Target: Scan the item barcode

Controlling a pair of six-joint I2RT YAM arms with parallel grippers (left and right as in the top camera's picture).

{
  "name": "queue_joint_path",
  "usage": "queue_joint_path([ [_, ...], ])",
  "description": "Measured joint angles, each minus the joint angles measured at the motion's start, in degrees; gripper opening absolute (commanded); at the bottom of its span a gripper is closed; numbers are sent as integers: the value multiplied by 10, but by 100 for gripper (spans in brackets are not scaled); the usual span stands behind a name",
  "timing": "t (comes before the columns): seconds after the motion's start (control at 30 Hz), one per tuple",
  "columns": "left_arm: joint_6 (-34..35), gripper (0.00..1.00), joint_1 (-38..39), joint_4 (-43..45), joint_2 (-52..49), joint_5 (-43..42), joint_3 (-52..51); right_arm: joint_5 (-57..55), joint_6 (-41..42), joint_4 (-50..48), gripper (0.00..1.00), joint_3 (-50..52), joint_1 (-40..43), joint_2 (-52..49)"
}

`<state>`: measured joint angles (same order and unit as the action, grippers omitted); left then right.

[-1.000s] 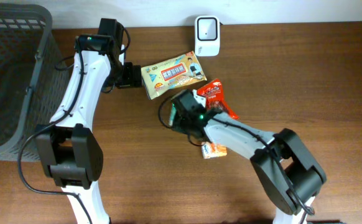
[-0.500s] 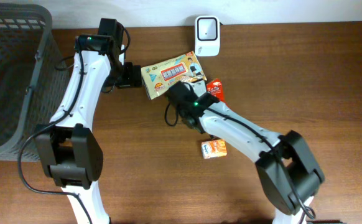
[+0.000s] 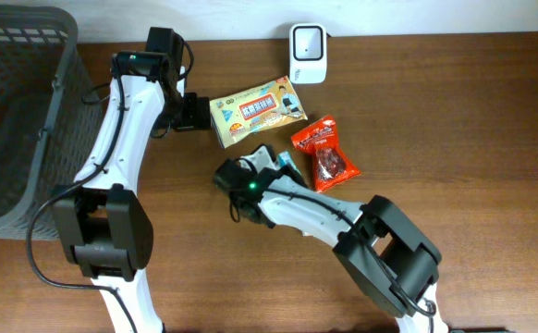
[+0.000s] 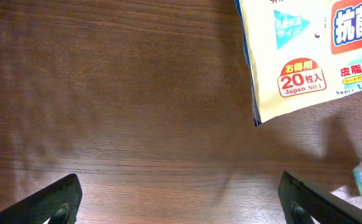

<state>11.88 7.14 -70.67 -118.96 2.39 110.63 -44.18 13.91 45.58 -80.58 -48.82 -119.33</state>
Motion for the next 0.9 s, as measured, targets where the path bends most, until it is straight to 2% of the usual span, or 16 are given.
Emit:
queue_joint_path([
  [0.17,0,99,0,0,0,0,0,-4,-4,1,22,0,-19,0],
  [0.3,0,99,0,0,0,0,0,-4,-3,5,36,0,-23,0],
  [0.47,0,99,0,0,0,0,0,-4,11,32,36,-3,-23,0],
  [0.67,0,99,0,0,0,0,0,20,52,94,36,-68,-21,0],
  [0.7,0,95,0,0,0,0,0,25,65,117,35,-88,-18,0],
  [0.77,-1,76,0,-1,0,-10,0,49,88,161,32,-132,-4,0],
  [0.83,-5,52,0,-3,0,-40,0,97,103,198,26,-185,26,0],
  [0.9,-29,20,0,-5,0,-86,-2,181,113,241,25,-257,87,0],
])
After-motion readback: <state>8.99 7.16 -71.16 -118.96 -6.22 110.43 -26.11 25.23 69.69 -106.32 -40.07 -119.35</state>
